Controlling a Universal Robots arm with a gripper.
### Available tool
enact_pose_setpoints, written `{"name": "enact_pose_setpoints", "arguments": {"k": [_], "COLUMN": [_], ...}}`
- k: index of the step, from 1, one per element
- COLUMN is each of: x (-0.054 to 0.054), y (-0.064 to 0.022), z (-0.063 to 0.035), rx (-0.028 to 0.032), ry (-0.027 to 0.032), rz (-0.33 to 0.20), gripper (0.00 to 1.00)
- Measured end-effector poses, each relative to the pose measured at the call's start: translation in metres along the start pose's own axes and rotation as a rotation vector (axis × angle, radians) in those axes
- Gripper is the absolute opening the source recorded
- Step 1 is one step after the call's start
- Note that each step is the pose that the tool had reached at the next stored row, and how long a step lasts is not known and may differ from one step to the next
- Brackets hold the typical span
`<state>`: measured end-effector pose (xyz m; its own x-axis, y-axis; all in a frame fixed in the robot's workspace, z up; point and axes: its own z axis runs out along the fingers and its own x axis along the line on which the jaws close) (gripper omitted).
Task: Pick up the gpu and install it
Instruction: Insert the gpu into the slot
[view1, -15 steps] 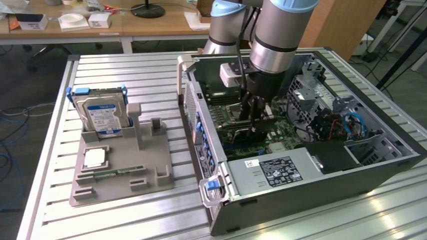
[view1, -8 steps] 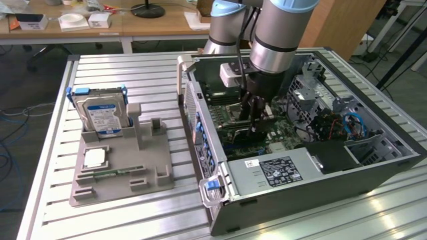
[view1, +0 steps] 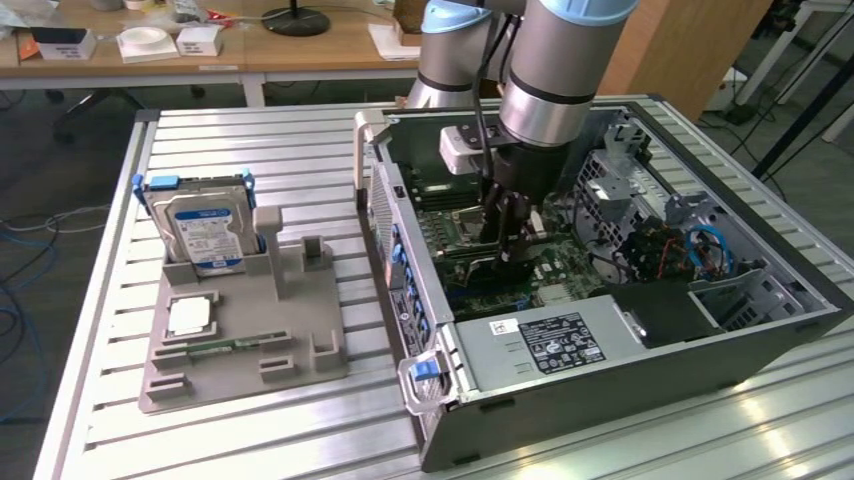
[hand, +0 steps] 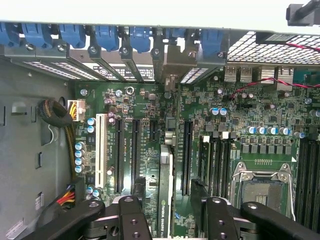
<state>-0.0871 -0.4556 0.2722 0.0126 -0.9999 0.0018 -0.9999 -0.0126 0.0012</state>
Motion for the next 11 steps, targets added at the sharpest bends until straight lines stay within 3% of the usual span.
{"name": "enact_pose_setpoints", "arguments": {"k": [7,10,11], "x": [0.0000,0.0000,0.0000], "y": [0.0000,0.0000,0.0000], "z": [0.0000,0.0000,0.0000], "rx": [0.0000,0.0000,0.0000], "ry": [0.0000,0.0000,0.0000], "rz": [0.000,0.000,0.000], "gripper": [0.47,0.29,0.29]}}
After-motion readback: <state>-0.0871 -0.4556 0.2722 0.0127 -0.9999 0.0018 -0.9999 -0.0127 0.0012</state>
